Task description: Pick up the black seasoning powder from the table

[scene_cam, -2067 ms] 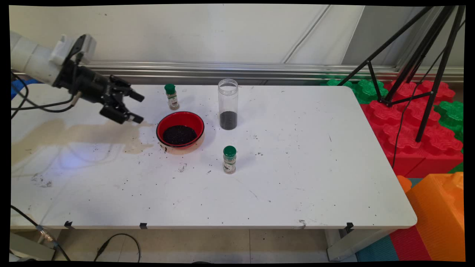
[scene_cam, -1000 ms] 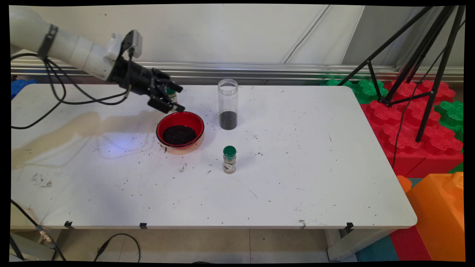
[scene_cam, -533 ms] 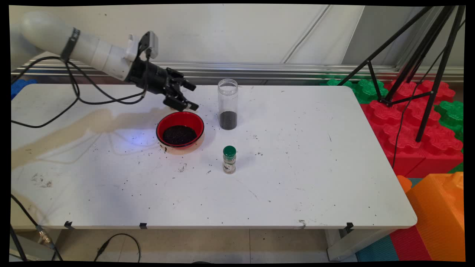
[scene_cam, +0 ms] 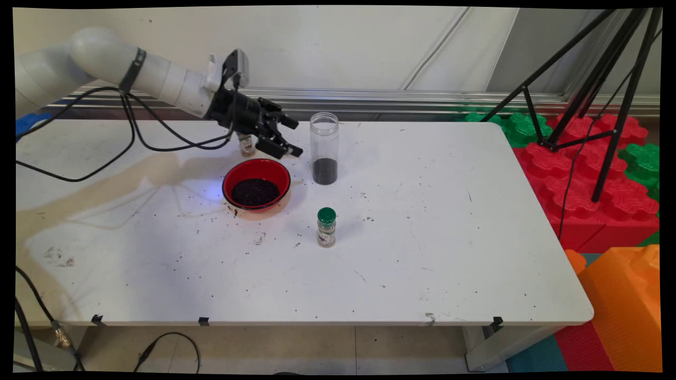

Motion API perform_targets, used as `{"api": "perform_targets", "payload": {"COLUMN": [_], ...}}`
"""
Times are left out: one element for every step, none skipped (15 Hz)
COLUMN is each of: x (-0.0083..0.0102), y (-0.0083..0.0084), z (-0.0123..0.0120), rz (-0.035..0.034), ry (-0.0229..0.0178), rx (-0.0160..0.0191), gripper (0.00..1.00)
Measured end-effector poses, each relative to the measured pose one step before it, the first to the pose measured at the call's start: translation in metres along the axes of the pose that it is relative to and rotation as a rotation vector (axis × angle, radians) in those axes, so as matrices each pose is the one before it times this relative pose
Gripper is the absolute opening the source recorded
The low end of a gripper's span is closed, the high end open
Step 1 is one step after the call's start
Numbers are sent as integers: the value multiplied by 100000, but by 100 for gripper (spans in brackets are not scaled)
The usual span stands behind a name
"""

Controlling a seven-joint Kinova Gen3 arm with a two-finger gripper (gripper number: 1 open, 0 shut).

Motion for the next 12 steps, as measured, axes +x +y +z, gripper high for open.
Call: {"api": "perform_targets", "payload": {"x": [25,30,2,-11,-7,-13,-35,-23,-30,-24,-13,-17], "y": [-88,-59,-46,-26,-34,-64,-68,-64,-89,-83,-63,-55], "z": [614,458,431,273,409,472,456,375,439,417,350,374], "rz": [444,246,178,46,45,-21,-132,-150,-266,-231,-210,-253], "ry": [508,401,376,254,356,381,340,263,283,265,237,210], "rx": [-118,-100,-75,-44,-122,-30,-2,33,63,59,13,-13], "gripper": [100,100,100,100,100,100,100,100,100,100,100,100]}}
